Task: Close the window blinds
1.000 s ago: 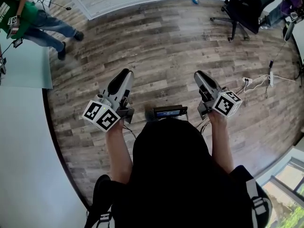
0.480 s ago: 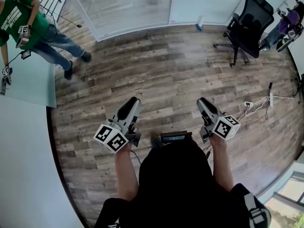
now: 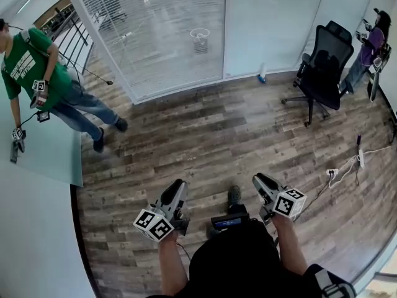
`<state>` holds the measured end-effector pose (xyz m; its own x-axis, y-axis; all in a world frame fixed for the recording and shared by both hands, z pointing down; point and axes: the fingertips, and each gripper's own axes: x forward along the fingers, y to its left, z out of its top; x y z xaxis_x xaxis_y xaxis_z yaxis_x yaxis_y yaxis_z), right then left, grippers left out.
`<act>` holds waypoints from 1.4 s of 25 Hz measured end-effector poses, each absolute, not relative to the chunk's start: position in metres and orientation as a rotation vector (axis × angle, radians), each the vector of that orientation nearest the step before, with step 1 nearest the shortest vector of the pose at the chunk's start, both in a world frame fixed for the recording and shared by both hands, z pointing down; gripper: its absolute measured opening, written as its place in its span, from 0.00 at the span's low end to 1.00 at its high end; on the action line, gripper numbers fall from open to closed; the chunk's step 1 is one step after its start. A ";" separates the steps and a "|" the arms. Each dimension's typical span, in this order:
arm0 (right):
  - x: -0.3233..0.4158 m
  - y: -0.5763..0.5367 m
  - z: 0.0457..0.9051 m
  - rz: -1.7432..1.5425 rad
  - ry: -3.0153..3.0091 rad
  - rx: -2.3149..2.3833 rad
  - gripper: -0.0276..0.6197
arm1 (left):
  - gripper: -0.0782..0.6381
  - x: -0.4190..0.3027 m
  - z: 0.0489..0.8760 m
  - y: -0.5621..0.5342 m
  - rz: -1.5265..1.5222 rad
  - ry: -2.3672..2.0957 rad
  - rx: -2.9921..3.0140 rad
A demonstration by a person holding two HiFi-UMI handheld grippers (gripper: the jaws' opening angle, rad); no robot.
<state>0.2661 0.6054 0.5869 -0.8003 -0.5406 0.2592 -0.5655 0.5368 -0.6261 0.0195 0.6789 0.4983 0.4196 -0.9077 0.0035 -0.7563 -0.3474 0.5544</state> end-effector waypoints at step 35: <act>0.192 0.150 0.575 0.811 -2.641 1.192 0.17 | 0.23 -0.063 0.494 0.187 -0.421 -1.221 2.313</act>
<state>0.1921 0.1500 0.5749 -0.6786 -0.6570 0.3283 -0.7281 0.5428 -0.4186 -0.0630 0.1875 0.4942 0.5528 -0.8322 -0.0434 -0.6818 -0.4815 0.5507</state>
